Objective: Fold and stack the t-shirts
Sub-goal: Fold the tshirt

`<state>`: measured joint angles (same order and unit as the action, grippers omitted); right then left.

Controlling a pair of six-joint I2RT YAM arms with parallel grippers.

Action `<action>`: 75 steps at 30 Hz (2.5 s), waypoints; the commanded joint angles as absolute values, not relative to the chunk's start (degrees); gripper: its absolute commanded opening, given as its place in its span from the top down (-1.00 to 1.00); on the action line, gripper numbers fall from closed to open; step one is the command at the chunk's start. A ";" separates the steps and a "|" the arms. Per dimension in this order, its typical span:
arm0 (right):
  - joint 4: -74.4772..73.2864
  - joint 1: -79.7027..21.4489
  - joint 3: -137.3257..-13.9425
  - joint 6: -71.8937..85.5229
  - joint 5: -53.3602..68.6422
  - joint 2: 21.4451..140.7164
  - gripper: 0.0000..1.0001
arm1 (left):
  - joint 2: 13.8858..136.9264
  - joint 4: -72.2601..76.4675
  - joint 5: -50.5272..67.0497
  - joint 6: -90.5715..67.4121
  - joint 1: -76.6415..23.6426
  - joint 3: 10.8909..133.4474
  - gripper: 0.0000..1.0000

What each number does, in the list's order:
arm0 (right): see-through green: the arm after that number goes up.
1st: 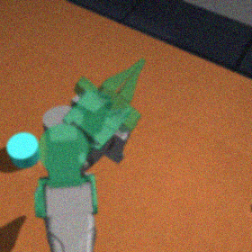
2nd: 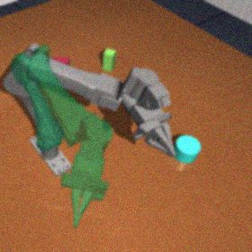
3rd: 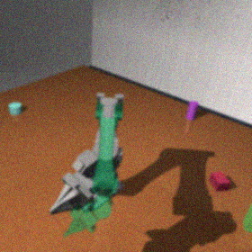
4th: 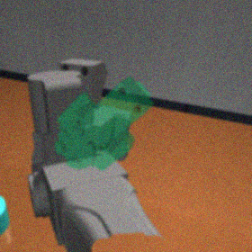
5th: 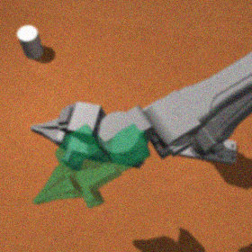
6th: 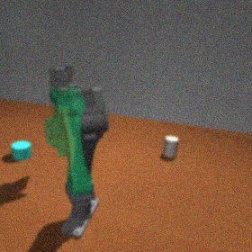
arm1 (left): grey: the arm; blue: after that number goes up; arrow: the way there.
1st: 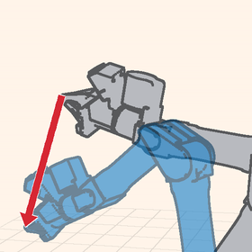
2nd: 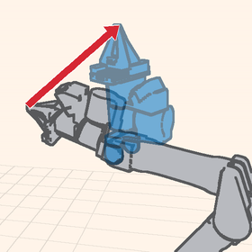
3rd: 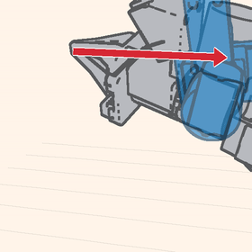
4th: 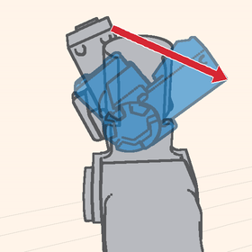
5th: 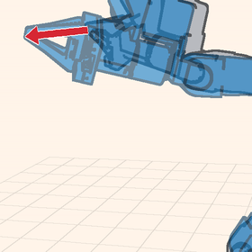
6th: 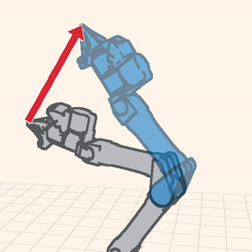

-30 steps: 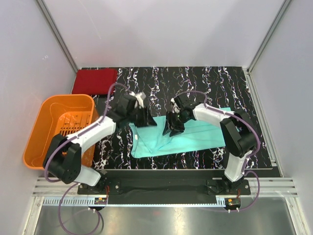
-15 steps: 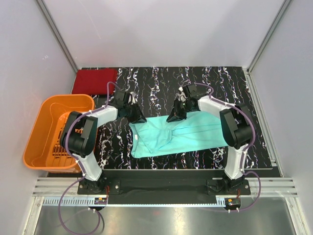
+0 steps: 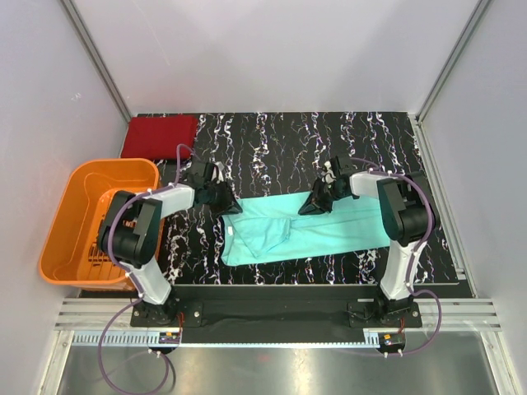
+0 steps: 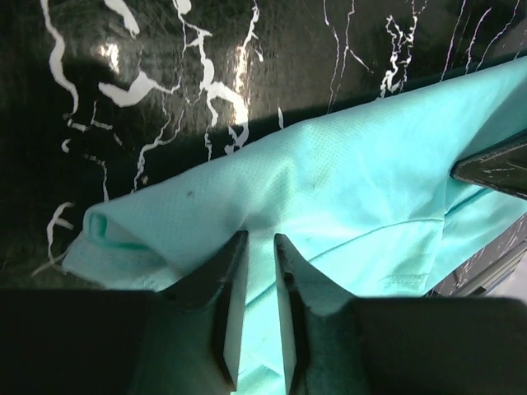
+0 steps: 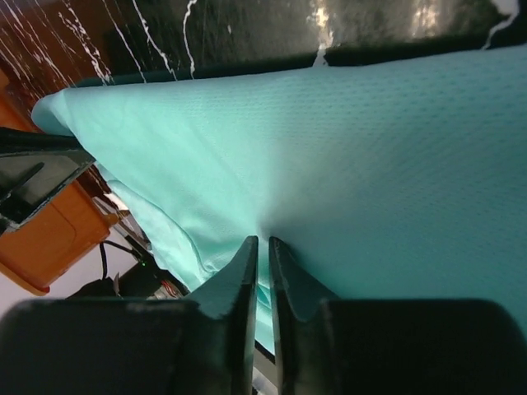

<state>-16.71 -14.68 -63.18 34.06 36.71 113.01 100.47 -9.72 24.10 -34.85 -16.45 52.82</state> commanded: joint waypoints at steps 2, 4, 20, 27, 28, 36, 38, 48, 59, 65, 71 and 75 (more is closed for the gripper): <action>-18.45 -15.12 -63.88 30.85 32.08 109.08 0.54 | 91.77 -12.29 20.75 -32.00 -16.17 53.61 0.43; -20.82 -15.12 -65.99 30.32 31.38 108.11 0.45 | 90.01 -13.09 20.13 -31.64 -16.00 54.22 0.39; -30.49 -8.96 -75.41 22.25 18.30 111.54 0.20 | 101.07 -11.25 16.46 -33.13 -15.47 54.59 0.63; -32.78 -12.81 -72.51 17.32 11.97 103.90 -0.37 | 105.37 -12.39 13.10 -32.43 -15.47 59.92 0.58; -32.87 -13.79 -72.42 16.27 11.52 103.02 -0.46 | 106.42 -13.26 13.10 -32.08 -15.38 61.33 0.57; -32.87 -28.29 -75.14 3.88 9.32 98.70 -0.99 | 109.79 -22.67 11.08 -23.91 -14.77 80.57 0.31; -33.13 -31.37 -76.99 0.27 9.32 99.75 -0.99 | 106.36 -24.69 11.16 -22.77 -14.77 81.91 0.14; -39.10 -40.78 -88.66 -16.87 11.78 112.39 -0.99 | 76.05 -33.40 16.08 -20.92 -11.60 81.40 -0.05; -41.32 -46.49 -97.82 -18.55 10.55 127.08 -0.99 | 48.70 -36.91 22.94 -23.20 -11.16 63.82 -0.16; -40.24 -45.54 -108.61 -7.93 -3.76 138.32 -0.99 | 44.12 -38.76 22.76 -21.54 -11.16 63.19 -0.17; -54.97 -35.28 -140.14 14.64 -12.58 155.99 -0.99 | 45.44 -42.01 22.14 -19.07 -11.16 64.69 -0.18; -53.72 -29.02 -146.27 34.48 -6.17 158.04 -1.00 | 47.63 -42.36 25.39 -20.56 -11.16 63.90 -0.16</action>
<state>-46.39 -36.47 -146.39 14.50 -5.54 154.63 46.28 -42.28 21.78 -20.73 -11.31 62.76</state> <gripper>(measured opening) 0.994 0.583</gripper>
